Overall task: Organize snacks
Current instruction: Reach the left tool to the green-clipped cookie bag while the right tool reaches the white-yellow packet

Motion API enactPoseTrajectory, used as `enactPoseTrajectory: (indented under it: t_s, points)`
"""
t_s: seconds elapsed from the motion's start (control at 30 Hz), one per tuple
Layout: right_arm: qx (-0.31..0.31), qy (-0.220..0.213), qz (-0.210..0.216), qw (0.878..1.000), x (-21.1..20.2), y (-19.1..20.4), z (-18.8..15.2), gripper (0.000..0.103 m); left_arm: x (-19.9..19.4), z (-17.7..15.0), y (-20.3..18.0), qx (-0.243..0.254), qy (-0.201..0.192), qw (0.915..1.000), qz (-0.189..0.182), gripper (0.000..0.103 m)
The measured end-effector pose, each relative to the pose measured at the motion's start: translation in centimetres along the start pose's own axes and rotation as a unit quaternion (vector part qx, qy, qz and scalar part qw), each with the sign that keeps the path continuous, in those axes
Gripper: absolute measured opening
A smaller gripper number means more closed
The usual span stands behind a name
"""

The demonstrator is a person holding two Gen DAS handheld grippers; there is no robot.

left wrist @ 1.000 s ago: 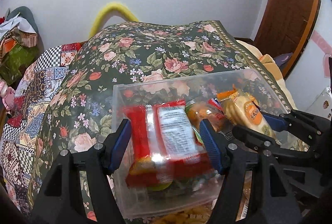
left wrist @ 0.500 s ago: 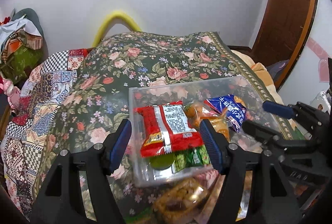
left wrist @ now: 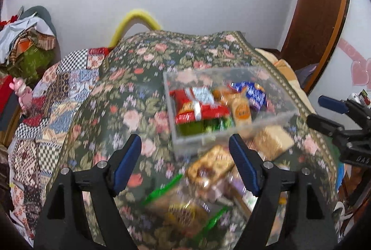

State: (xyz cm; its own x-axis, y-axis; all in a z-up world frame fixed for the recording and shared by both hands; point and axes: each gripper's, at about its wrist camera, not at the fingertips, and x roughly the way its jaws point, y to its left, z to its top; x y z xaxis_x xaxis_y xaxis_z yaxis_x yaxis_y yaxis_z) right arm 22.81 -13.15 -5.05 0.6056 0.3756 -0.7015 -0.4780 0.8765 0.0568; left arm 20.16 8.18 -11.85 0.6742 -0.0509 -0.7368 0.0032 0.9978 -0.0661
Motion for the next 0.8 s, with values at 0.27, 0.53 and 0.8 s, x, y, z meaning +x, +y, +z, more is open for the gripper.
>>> enactPoseTrajectory:
  t_s: [0.27, 0.53, 0.8]
  points:
    - [-0.004, 0.037, 0.008, 0.999, -0.1, 0.9, -3.6, 0.073, 1.4, -4.9, 0.8, -0.013, 0.056, 0.9983, -0.001, 0.078]
    - [0.004, 0.094, 0.020, 0.995, 2.3, 1.1, -6.8, 0.073, 4.1, -8.0, 2.0, -0.057, 0.095, 0.9938, -0.017, 0.078]
    - [-0.001, 0.132, 0.041, 0.990, 4.7, 2.4, -8.2, 0.073, 6.7, -8.8, 2.8, -0.085, 0.105, 0.9907, -0.021, 0.088]
